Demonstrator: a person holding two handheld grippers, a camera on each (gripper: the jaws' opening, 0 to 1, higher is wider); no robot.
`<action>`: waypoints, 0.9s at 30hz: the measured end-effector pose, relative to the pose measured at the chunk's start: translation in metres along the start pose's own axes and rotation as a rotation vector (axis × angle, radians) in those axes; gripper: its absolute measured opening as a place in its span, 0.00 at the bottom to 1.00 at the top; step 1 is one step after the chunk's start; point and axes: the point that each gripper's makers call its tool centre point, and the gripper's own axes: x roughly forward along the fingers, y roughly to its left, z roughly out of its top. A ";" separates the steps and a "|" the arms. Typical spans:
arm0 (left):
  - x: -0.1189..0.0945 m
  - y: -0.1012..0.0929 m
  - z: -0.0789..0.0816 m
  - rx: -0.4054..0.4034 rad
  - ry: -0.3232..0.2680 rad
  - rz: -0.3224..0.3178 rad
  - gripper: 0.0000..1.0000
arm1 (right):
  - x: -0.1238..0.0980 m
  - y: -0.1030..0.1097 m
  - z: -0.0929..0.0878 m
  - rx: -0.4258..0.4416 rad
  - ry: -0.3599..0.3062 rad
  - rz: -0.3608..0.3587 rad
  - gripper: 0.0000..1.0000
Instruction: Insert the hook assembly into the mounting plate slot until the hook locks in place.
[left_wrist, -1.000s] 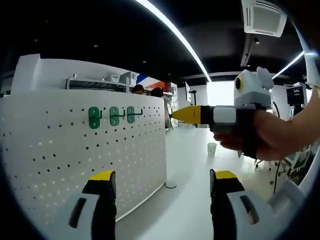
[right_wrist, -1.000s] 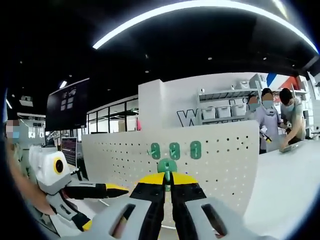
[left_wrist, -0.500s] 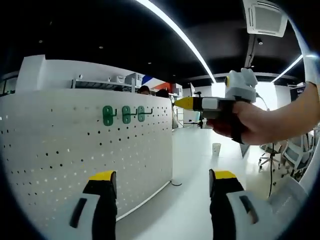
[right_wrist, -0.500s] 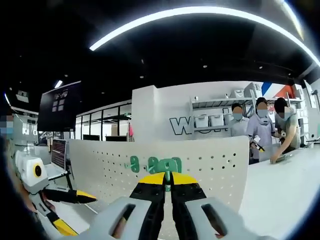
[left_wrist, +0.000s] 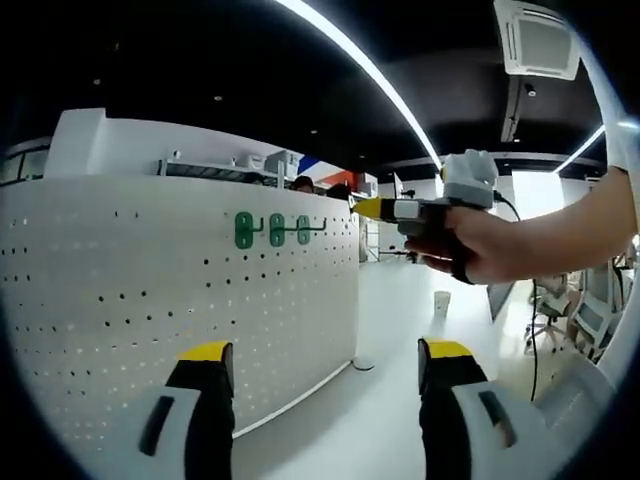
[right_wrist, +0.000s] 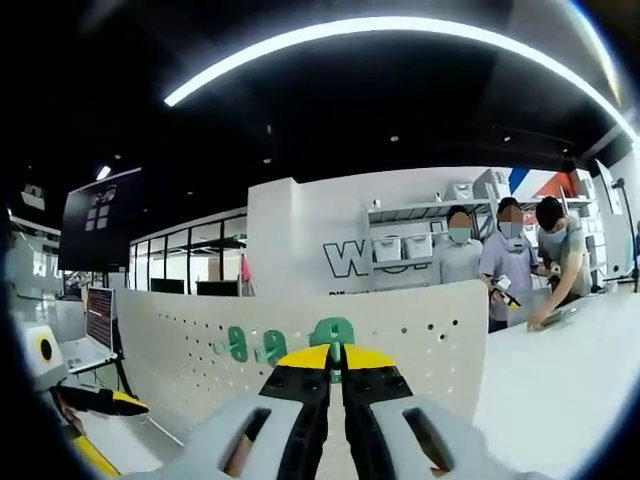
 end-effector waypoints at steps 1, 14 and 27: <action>-0.001 0.001 0.000 -0.003 0.000 0.003 0.78 | 0.001 -0.002 0.000 0.001 -0.002 -0.005 0.01; -0.017 0.013 -0.001 -0.018 -0.020 0.044 0.78 | 0.013 -0.015 0.003 -0.006 -0.041 -0.033 0.01; -0.032 0.019 -0.004 -0.024 -0.039 0.071 0.77 | 0.025 -0.021 0.001 -0.020 -0.067 -0.057 0.01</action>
